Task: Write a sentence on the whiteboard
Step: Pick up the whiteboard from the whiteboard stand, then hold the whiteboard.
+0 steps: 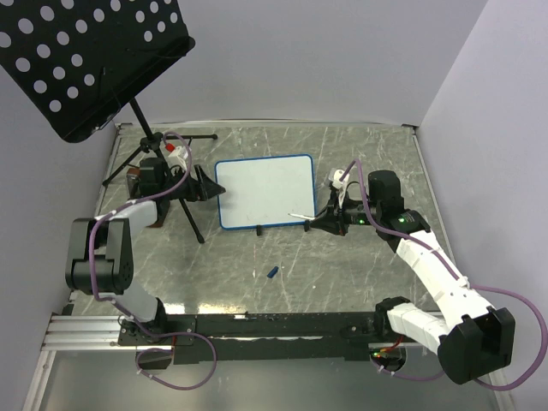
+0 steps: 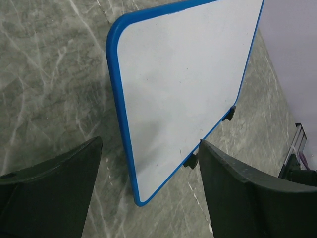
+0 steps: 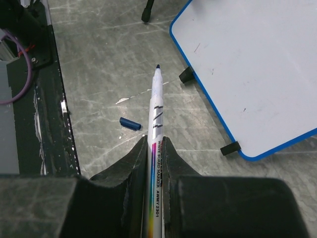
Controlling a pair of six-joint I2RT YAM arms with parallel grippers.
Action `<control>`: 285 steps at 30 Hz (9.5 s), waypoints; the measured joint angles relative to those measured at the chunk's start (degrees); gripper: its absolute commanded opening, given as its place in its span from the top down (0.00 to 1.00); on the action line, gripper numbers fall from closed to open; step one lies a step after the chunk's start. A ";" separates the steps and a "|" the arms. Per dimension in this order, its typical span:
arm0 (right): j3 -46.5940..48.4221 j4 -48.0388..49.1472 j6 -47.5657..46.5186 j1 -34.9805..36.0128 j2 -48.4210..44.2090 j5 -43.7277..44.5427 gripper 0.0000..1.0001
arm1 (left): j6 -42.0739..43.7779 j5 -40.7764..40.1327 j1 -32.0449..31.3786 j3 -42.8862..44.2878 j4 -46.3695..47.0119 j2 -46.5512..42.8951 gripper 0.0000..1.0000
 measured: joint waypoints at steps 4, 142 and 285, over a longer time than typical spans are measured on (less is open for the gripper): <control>0.04 -0.04 -0.24 0.00 0.33 -0.20 1.00 | 1.38 2.58 0.28 2.36 0.00 3.72 0.22; 0.37 -1.33 -1.73 -0.37 1.27 -0.33 1.00 | -14.12 -8.76 -17.81 7.02 21.14 16.44 0.80; 15.19 -33.18 -14.43 6.78 -6.08 4.00 1.00 | -28.11 -41.05 -40.02 -25.62 38.86 -25.31 0.99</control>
